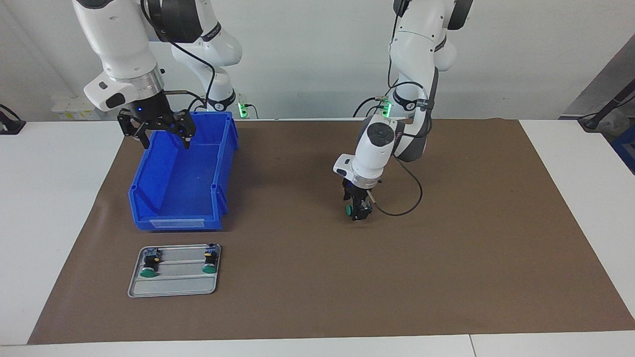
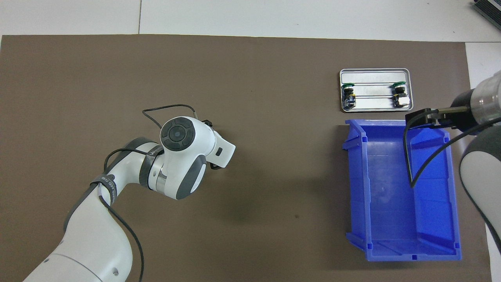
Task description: Place and press button with both arms
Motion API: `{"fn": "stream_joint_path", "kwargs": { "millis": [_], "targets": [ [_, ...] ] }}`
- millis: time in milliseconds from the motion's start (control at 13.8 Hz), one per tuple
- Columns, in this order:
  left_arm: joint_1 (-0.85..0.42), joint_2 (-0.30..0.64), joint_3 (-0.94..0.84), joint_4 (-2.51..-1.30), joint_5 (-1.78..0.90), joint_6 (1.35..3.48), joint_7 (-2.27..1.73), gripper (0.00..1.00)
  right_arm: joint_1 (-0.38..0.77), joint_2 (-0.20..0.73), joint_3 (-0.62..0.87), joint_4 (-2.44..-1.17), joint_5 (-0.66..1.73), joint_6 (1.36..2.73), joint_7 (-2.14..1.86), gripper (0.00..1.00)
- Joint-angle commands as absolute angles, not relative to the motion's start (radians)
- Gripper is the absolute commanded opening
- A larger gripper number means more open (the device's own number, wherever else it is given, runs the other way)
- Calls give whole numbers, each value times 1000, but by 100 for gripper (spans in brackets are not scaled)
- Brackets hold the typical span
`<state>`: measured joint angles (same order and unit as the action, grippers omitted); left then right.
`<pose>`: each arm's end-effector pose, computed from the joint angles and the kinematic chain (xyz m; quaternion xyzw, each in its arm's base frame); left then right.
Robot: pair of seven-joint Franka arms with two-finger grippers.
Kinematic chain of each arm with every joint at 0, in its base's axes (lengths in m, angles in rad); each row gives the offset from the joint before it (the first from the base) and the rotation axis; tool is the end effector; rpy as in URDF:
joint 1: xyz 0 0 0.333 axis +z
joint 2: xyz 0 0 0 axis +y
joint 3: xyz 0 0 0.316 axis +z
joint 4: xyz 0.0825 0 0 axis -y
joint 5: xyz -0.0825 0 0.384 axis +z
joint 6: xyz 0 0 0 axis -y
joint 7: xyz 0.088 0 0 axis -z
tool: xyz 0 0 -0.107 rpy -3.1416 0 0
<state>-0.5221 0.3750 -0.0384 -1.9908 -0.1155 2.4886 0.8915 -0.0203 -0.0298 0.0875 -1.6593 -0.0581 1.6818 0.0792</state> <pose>0.5266 -0.3287 0.2852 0.7750 -0.6274 0.0677 0.0341 0.5538 0.0323 0.6090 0.9992 -0.0035 0.0282 0.0283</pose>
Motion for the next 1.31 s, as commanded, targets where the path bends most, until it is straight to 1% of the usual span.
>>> {"fn": "stream_joint_path", "kwargs": {
  "millis": [0, 73, 291, 509, 727, 1018, 1091, 1164, 1236],
  "targets": [
    [-548, 374, -23, -2014, -100, 2533, 871, 66, 53, -44, -4, -1654, -37, 1644, 83, 100],
    [-548, 376, -23, -2013, -100, 2534, 871, 64, 67, -44, -26, -1654, -37, 1643, 83, 100],
    [-542, 376, -21, -2005, -100, 2534, 879, 51, 66, -43, -25, -1654, -35, 1628, 92, 100],
    [-537, 376, -20, -2005, -100, 2534, 879, 47, 80, -41, -25, -1654, -25, 1600, 147, 100],
    [-532, 380, -20, -2005, -95, 2534, 879, 34, 80, -43, -23, -1655, -20, 1594, 155, 100],
    [-528, 380, -18, -2005, -95, 2531, 879, 22, 69, -44, -26, -1660, -21, 1605, 153, 100],
    [-528, 380, -18, -2005, -95, 2531, 879, 18, 71, -44, -25, -1660, -20, 1606, 152, 100],
    [-526, 380, -15, -2006, -94, 2531, 882, 8, 72, -44, -25, -1660, -21, 1606, 152, 100],
    [-526, 379, -15, -2005, -94, 2530, 882, 4, 74, -44, -25, -1660, -20, 1606, 152, 100]
  ]
}}
